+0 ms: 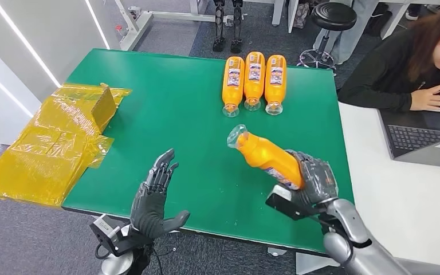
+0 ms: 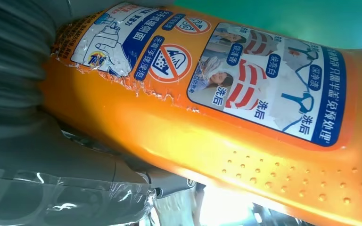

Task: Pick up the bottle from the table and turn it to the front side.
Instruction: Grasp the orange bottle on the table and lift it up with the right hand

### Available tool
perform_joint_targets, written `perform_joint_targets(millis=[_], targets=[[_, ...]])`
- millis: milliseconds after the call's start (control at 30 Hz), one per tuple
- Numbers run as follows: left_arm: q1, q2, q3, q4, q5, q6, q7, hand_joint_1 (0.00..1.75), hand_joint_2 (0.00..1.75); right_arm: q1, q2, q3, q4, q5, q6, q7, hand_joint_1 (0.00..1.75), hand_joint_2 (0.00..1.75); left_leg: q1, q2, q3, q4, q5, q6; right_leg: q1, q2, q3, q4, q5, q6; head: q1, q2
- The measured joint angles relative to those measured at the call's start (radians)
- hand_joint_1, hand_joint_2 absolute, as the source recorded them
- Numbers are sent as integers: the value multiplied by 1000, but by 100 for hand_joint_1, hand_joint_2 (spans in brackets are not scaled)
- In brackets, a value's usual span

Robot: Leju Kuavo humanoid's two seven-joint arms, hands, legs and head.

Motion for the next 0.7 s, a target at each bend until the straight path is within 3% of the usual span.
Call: perform_joint_targets(millis=[267,500,700], targets=[[-44,-26,-20,45,37,-98,0,0,175,275,101,-33,-177,130,-232,-83,175,175,0,1,0,-1,-2,-1,0,0,0,0,-1,-1,0,0],[-82,-45,-60,116,203,-277,31,0,175,377,199,-7,-192,188,-245,-93,175,175,0,1,1,-1,-2,-1,0,1,-1,0,-1,-1,0,0],[-97,-44,-99,140,369,-412,115,0,175,399,239,3,-192,200,-246,-83,175,175,0,2,1,-1,-2,-1,0,2,-1,0,-1,-1,0,0]])
